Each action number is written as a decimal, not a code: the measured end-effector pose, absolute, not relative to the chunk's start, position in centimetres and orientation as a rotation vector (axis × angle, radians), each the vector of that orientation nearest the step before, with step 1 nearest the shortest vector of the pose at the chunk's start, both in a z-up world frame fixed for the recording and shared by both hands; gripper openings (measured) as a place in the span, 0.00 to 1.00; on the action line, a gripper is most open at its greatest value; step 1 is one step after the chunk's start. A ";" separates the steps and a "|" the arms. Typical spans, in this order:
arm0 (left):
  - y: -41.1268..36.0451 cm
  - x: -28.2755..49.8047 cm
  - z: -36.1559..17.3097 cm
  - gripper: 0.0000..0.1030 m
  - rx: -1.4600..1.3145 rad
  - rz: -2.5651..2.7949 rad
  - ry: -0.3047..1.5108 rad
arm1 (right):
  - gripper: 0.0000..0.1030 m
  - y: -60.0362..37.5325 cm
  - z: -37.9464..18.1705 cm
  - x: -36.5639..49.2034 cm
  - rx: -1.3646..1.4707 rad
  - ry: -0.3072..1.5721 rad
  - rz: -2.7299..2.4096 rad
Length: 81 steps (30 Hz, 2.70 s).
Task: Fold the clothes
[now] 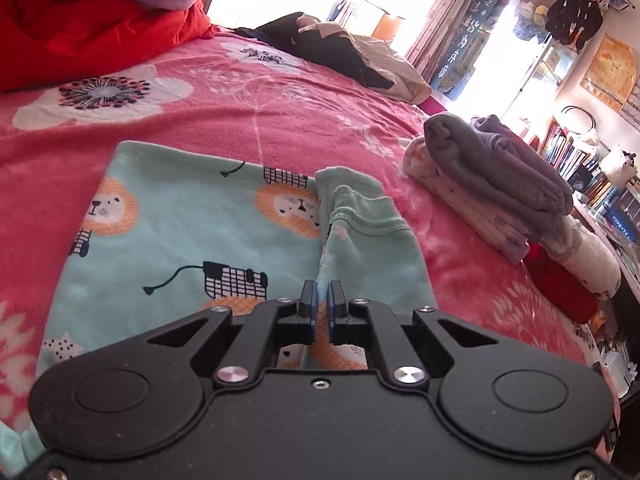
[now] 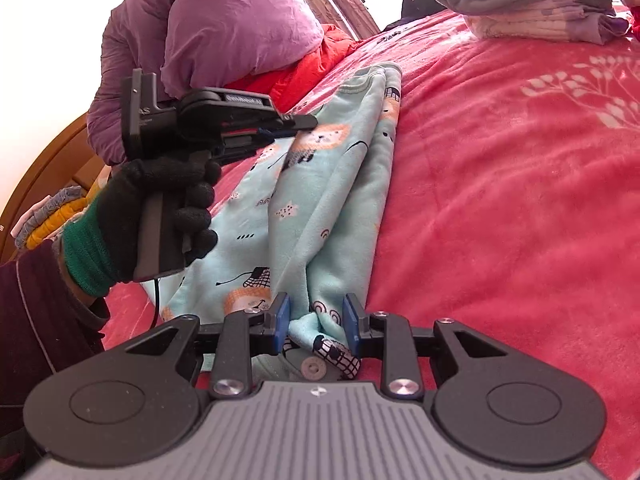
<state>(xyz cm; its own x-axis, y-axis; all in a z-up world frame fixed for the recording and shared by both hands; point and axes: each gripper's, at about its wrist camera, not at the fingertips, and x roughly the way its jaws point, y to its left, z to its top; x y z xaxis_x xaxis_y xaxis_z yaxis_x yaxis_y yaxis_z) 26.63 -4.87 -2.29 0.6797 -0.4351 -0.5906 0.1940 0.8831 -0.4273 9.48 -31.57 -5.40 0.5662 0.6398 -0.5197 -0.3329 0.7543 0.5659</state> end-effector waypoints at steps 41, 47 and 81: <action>-13.4 27.6 -0.4 0.04 0.064 -0.475 0.703 | 0.23 -25.2 -2.8 8.0 0.044 0.530 0.599; -14.7 32.2 -1.3 0.04 0.104 -0.404 0.752 | 0.23 -26.5 -4.7 9.2 0.183 0.684 0.613; -12.2 36.0 1.0 0.05 -0.040 -0.375 0.738 | 0.24 -26.6 -5.3 9.8 0.259 0.723 0.606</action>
<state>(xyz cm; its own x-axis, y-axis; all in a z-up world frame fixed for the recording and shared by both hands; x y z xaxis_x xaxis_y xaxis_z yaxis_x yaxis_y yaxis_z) 36.02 -12.23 1.02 0.6764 -0.3480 -0.6491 0.3199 0.9327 -0.1667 9.77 -26.63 -5.31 0.5894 0.6003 -0.5406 -0.4278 0.7996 0.4215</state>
